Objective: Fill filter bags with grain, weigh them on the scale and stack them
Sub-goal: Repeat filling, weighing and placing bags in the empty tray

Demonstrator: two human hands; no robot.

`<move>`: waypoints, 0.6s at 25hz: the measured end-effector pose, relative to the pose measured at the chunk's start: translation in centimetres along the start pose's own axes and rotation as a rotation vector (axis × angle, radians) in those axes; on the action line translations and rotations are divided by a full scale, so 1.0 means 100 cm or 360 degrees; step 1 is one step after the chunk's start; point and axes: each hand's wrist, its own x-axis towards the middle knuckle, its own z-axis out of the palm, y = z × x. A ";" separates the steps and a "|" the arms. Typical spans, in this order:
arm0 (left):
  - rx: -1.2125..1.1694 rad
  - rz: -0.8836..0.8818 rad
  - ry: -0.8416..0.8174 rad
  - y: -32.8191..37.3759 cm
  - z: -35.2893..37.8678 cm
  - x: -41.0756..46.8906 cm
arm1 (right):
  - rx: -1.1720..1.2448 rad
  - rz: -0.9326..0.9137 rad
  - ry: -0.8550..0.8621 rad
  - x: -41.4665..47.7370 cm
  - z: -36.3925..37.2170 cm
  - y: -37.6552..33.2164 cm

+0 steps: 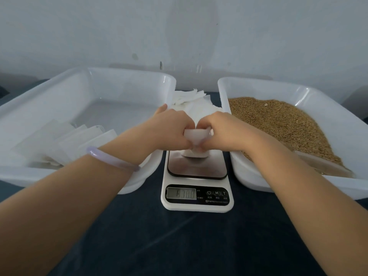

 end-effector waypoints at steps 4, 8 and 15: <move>-0.0254 -0.0008 0.0127 -0.001 -0.003 -0.005 | 0.0350 -0.0021 0.0145 -0.003 -0.003 0.006; -0.0275 -0.0045 0.0163 -0.001 -0.004 -0.004 | 0.0424 -0.0074 0.0187 -0.004 0.000 0.010; -0.0361 -0.0045 0.0140 -0.002 -0.004 -0.005 | 0.0414 -0.0082 0.0227 -0.004 0.001 0.011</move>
